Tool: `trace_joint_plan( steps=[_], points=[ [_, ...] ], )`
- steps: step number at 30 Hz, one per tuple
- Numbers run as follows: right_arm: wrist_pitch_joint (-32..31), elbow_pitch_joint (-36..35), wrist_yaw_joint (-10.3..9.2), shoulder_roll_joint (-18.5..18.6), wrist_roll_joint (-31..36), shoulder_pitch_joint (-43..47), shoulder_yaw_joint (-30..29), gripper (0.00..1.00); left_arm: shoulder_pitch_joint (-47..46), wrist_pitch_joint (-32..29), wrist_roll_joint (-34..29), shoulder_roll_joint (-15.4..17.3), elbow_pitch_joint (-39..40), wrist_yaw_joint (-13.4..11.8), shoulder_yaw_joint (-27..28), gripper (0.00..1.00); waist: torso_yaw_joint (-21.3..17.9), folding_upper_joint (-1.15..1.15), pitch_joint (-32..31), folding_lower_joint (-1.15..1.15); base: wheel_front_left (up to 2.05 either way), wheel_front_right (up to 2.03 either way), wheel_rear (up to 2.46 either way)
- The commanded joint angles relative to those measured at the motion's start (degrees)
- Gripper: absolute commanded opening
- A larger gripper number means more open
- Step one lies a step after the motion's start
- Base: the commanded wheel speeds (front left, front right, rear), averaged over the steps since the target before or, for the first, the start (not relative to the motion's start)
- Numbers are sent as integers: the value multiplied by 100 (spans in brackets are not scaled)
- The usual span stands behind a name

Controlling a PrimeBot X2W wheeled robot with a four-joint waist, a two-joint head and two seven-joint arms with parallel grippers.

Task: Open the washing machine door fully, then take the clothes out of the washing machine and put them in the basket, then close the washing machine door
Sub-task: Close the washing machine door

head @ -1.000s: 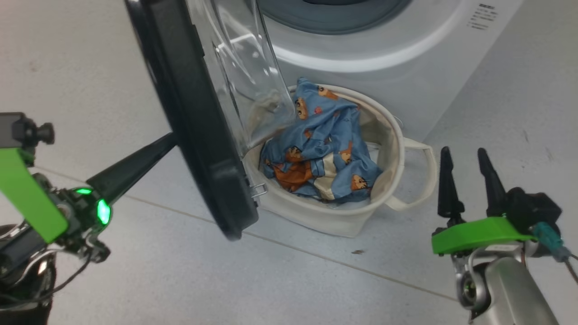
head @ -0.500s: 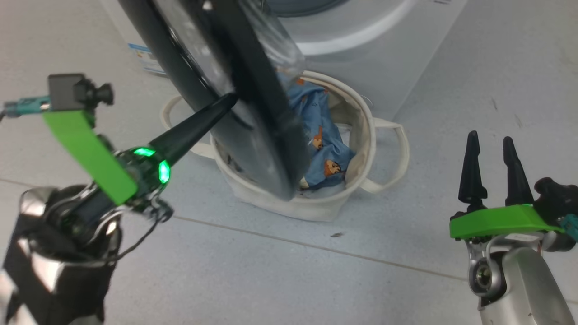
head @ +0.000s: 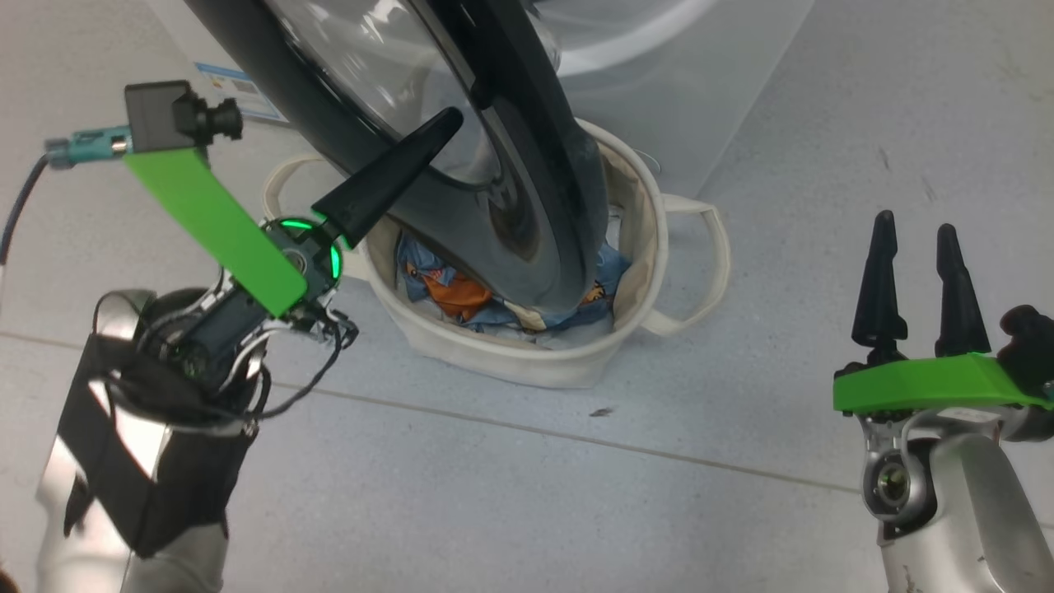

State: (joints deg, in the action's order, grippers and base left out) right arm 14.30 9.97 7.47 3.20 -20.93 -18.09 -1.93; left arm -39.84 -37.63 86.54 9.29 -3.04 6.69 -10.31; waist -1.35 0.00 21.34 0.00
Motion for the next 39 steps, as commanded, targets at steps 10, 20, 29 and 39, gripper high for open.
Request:
trace_joint_plan(
  steps=[10, 20, 29, 39],
  points=[
    [70, -334, 2, -32, -51, 27, 412, 100, 1009, 1790, -2093, 1012, 411, 79, -291, 0, 254, 0, -493, 0, 0, 0, 0],
    [70, -541, 2, -32, -31, 385, 891, 100, 2246, 4073, -4038, 1552, 37, -72, -379, 0, 507, 0, -1188, 0, 0, 0, 0],
    [70, -566, 2, -32, 86, 726, 1249, 100, 2871, 5167, -5589, 1410, -236, -864, -640, 0, 736, 0, -1443, 0, 0, 0, 0],
    [70, -479, 2, -32, 148, 989, 1479, 100, 3416, 5261, -6580, 863, -438, -1132, -328, 100, 752, 0, -1643, 0, 0, 0, 0]
  ],
)
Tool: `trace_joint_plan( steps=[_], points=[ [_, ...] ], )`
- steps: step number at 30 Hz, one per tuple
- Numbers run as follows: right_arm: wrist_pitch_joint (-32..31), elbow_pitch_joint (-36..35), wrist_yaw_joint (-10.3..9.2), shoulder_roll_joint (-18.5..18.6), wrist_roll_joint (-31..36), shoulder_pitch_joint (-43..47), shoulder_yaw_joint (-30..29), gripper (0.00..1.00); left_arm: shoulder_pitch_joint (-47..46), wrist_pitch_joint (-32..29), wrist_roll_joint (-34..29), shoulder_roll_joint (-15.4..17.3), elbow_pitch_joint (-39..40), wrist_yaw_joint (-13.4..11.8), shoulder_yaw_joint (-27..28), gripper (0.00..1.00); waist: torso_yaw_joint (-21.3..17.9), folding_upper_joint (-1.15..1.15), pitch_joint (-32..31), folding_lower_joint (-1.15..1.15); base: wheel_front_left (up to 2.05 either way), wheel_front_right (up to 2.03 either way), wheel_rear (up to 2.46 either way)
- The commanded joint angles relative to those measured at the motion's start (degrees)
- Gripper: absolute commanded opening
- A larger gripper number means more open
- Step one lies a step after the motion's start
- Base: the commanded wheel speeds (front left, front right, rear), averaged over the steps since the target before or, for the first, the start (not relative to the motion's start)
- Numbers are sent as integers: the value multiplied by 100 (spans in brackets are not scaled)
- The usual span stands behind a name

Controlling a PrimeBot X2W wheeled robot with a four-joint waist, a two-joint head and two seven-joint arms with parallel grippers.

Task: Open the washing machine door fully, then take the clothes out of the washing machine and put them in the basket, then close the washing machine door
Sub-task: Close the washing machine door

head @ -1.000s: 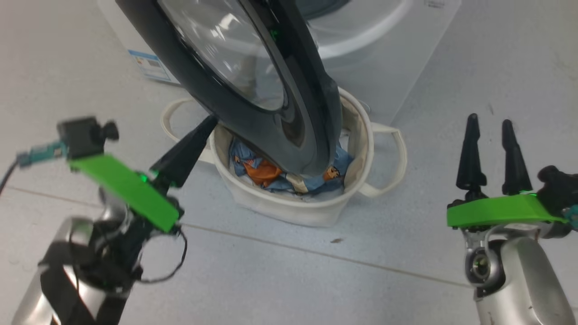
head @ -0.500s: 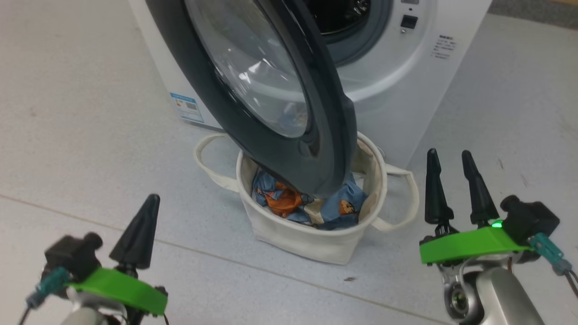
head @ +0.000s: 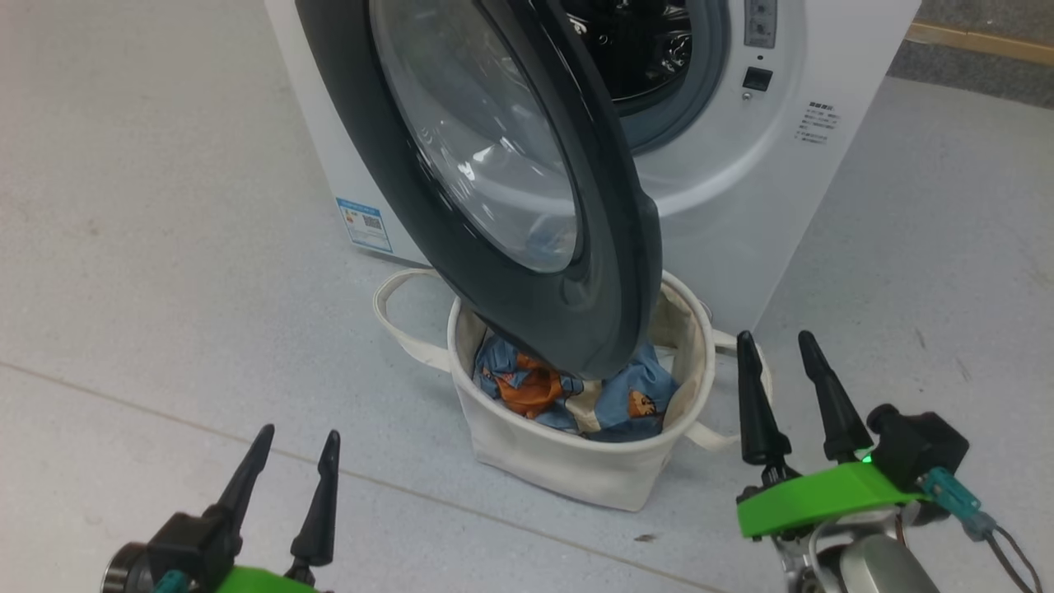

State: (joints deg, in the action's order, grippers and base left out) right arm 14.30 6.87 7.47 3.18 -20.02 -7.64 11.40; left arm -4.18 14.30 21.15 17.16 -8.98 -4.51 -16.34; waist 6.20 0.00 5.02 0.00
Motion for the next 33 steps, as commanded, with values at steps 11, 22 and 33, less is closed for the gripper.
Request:
trace_joint_plan(
  steps=[11, 22, 33],
  points=[
    [70, -129, 2, -30, 95, 47, 289, 100, 187, 69, -635, -474, 342, 273, 1074, 100, -50, 0, -124, 0, 0, 0, 0],
    [70, -154, 2, -30, 67, 46, 297, 100, 228, 69, -1009, -781, 283, 620, 1353, 100, -56, 0, -105, 0, 0, 0, 0],
    [70, -1062, 2, -30, -38, -356, 1001, 0, 70, 70, -1237, -1069, 209, 885, 1505, 100, 109, 0, 177, 0, 0, 0, 0]
  ],
)
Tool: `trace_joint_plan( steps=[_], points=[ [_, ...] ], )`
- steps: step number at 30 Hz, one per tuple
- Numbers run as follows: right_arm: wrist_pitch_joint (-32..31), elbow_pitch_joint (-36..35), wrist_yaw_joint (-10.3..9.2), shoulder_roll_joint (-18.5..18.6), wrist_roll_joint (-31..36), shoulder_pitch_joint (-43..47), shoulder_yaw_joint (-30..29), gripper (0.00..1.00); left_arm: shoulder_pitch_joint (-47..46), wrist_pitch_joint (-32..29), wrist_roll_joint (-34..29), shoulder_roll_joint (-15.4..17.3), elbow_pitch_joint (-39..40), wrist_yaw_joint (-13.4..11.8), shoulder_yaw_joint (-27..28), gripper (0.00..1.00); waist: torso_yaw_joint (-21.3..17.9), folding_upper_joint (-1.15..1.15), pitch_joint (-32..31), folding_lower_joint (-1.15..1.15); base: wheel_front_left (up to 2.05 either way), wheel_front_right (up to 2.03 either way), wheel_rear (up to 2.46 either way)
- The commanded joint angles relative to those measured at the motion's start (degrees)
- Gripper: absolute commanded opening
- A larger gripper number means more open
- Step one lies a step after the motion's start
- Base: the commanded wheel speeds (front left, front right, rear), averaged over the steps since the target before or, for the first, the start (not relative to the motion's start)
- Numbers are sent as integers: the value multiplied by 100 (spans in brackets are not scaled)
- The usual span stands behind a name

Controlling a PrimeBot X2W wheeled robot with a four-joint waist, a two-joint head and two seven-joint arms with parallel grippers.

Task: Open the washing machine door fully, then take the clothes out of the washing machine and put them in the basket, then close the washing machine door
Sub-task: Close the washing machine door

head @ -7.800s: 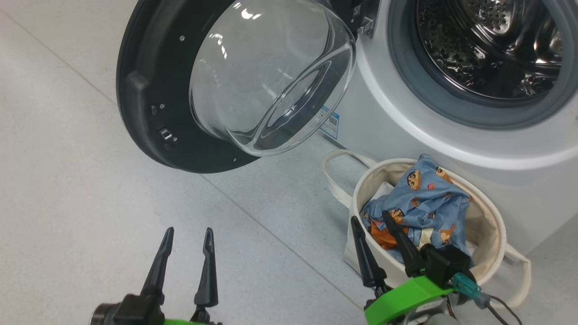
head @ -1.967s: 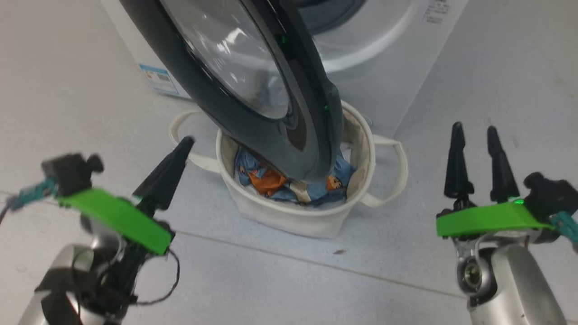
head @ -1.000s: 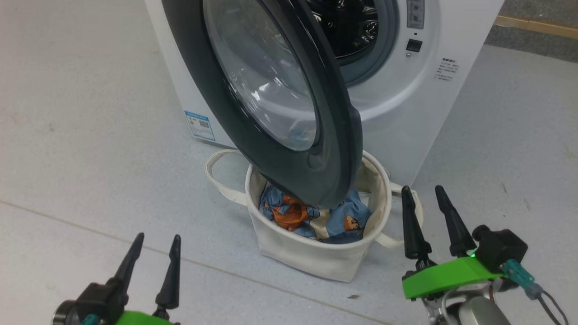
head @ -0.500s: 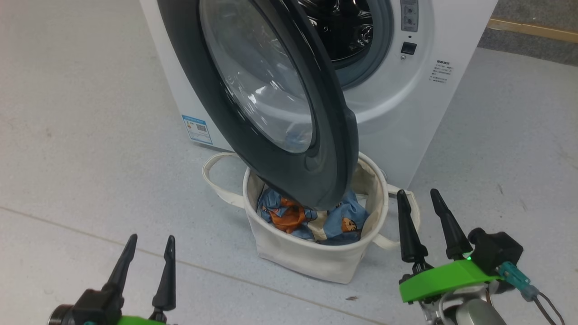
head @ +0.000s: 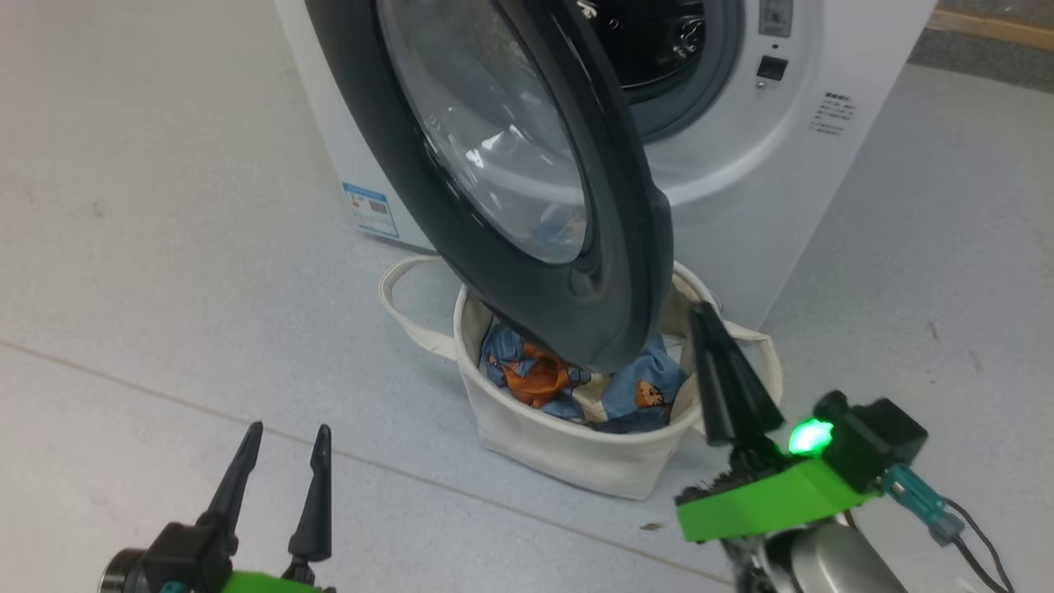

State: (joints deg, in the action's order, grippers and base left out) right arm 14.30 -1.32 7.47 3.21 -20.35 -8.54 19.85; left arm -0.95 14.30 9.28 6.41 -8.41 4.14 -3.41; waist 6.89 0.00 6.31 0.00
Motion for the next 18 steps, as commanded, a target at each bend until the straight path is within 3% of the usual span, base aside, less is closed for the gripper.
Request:
trace_joint_plan(
  steps=[1, 10, 18],
  points=[
    [70, -349, 2, -34, -3, -315, 278, 0, -275, 70, -60, -17, 141, 37, 216, 100, 64, 0, 83, 0, 0, 0, 0],
    [70, -254, 2, -34, 211, -865, 1165, 0, -514, 70, -147, -189, 79, 144, 197, 100, 291, 0, 492, 0, 0, 0, 0],
    [70, 184, 2, -34, 345, -1226, 1097, 0, -759, 70, -162, -295, -37, 189, 120, 100, 463, 0, 850, 0, 0, 0, 0]
  ],
)
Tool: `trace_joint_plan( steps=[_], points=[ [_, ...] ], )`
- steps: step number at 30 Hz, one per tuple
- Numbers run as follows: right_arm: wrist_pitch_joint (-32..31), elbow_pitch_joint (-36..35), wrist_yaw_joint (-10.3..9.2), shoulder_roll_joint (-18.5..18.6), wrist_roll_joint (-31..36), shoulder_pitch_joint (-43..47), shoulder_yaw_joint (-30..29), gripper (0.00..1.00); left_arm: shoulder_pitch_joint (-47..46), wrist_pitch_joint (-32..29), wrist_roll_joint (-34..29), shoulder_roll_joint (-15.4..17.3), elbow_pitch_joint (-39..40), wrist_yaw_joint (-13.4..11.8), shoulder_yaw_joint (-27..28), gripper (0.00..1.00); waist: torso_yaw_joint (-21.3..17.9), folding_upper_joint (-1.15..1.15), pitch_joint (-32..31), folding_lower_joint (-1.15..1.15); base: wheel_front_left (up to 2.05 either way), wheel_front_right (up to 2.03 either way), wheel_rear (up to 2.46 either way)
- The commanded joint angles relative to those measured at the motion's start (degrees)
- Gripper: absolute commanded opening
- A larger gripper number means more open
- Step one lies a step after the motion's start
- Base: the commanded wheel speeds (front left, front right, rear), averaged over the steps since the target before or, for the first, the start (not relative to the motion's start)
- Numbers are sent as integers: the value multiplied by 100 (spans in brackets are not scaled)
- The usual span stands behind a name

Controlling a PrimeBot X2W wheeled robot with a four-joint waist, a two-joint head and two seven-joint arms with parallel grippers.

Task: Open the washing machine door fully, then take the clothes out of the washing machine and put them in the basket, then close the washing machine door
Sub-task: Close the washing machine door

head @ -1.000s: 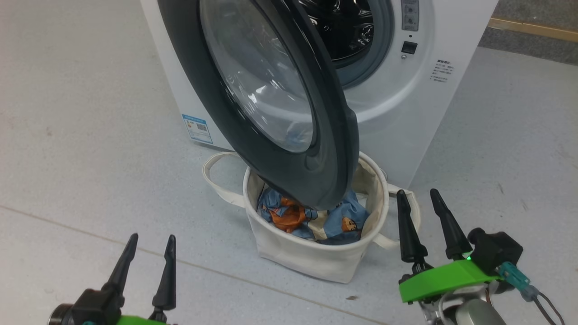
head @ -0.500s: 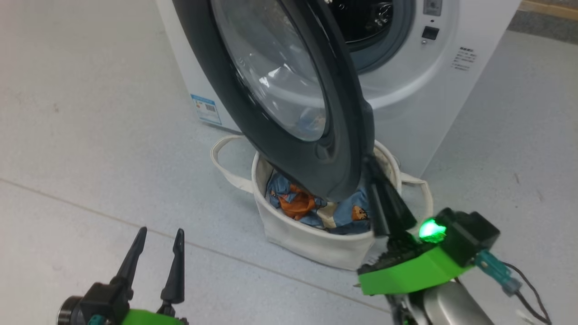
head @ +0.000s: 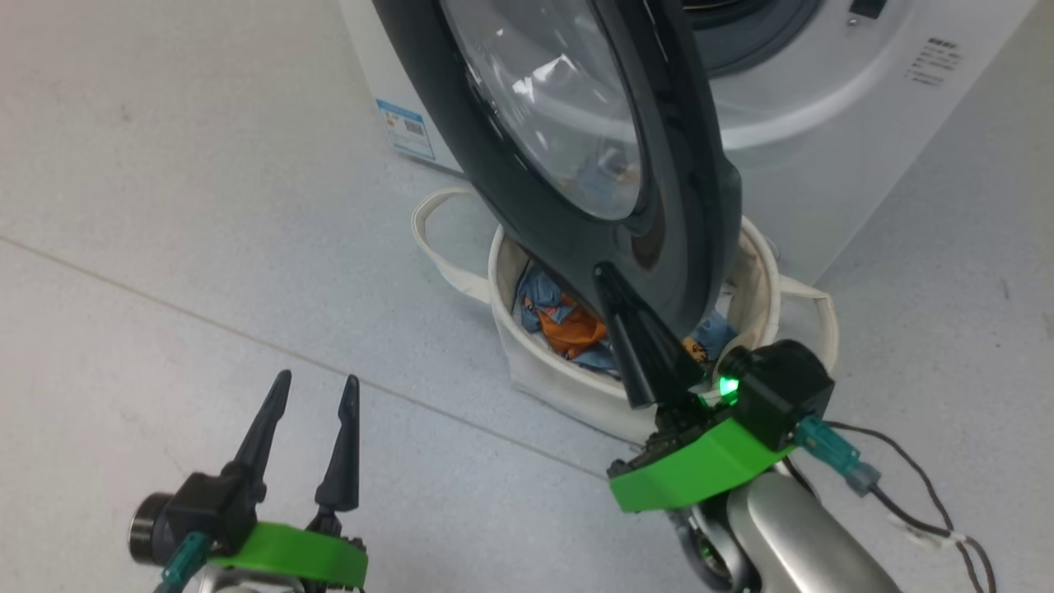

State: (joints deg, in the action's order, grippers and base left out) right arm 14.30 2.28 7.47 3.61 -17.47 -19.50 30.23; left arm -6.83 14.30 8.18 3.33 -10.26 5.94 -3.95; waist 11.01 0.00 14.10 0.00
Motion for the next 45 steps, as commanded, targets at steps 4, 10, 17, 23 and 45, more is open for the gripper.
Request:
trace_joint_plan(
  steps=[4, 10, 17, 23, 45],
  points=[
    [70, -144, 2, -73, 94, -209, -143, 0, -259, 70, -55, -15, 134, 14, 161, 100, 85, 0, 210, 0, 0, 0, 0],
    [70, -163, 2, -73, 106, -265, -441, 0, -361, 70, -43, -34, 116, 19, 122, 100, 89, 0, 358, 0, 0, 0, 0],
    [70, -263, 2, -73, 147, -477, -917, 0, -531, 70, 15, -43, 95, -5, -25, 100, 60, 0, 613, 0, 0, 0, 0],
    [70, -333, 2, -73, 177, -805, -1417, 0, -684, 70, 79, -44, 67, -82, -236, 100, 63, 0, 838, 0, 0, 0, 0],
    [70, 302, 2, 195, 331, -2125, -2723, 0, -1063, 70, 357, -45, -67, -402, -1021, 100, 452, 0, 1342, 0, 0, 0, 0]
  ],
)
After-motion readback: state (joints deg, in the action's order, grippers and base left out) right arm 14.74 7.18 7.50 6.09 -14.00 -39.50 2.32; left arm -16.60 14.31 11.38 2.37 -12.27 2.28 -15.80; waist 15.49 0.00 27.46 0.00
